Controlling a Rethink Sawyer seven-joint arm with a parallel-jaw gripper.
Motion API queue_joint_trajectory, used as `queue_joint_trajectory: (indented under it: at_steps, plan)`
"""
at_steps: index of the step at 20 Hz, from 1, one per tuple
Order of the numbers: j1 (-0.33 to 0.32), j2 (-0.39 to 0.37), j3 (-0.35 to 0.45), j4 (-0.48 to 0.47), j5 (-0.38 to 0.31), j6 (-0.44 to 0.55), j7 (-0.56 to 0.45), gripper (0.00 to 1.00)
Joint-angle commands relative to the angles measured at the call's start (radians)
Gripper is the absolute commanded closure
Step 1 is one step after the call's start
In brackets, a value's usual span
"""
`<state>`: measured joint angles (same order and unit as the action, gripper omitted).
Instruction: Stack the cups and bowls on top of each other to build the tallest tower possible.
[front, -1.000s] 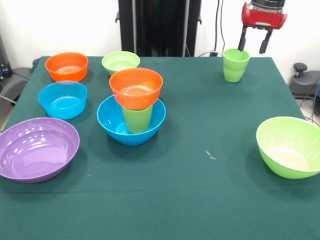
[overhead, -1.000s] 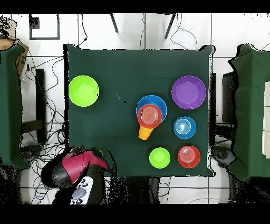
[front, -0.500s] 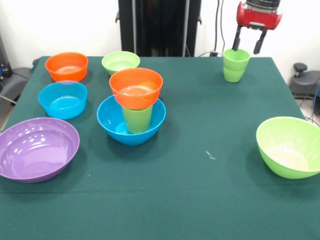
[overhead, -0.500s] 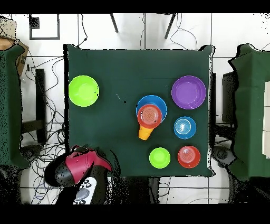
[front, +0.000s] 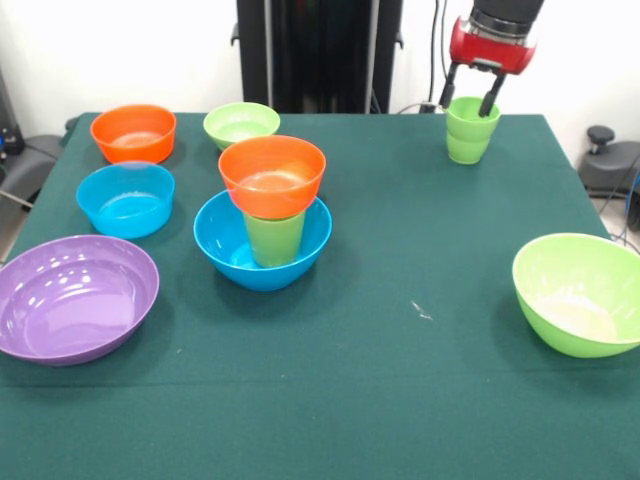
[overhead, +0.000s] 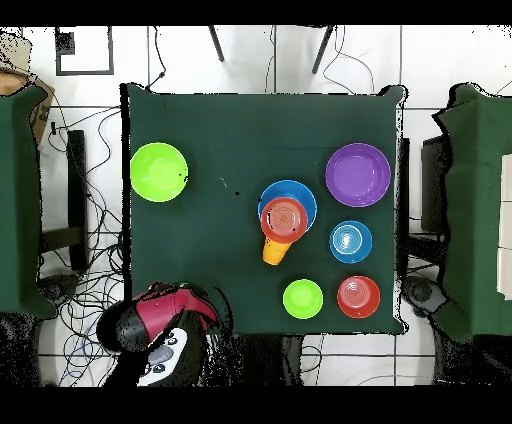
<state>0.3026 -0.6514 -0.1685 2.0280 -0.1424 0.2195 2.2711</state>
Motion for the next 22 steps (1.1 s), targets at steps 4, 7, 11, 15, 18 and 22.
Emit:
queue_joint_trajectory:
  at_steps: [4, 7, 11, 15, 18, 22]
  plan:
    - [0.047, 0.087, 0.018, -0.033, 0.089, -0.019, 0.187, 0.00]
    - [0.060, 0.101, 0.007, -0.039, 0.101, -0.029, 0.183, 0.00]
    - [0.057, 0.088, 0.007, -0.027, 0.108, -0.027, 0.172, 0.00]
    - [0.052, 0.078, 0.009, -0.020, 0.112, -0.025, 0.164, 0.00]
    - [0.049, 0.086, 0.006, -0.023, 0.113, -0.030, 0.160, 0.00]
    - [0.044, 0.080, 0.008, -0.018, 0.112, -0.032, 0.155, 0.00]
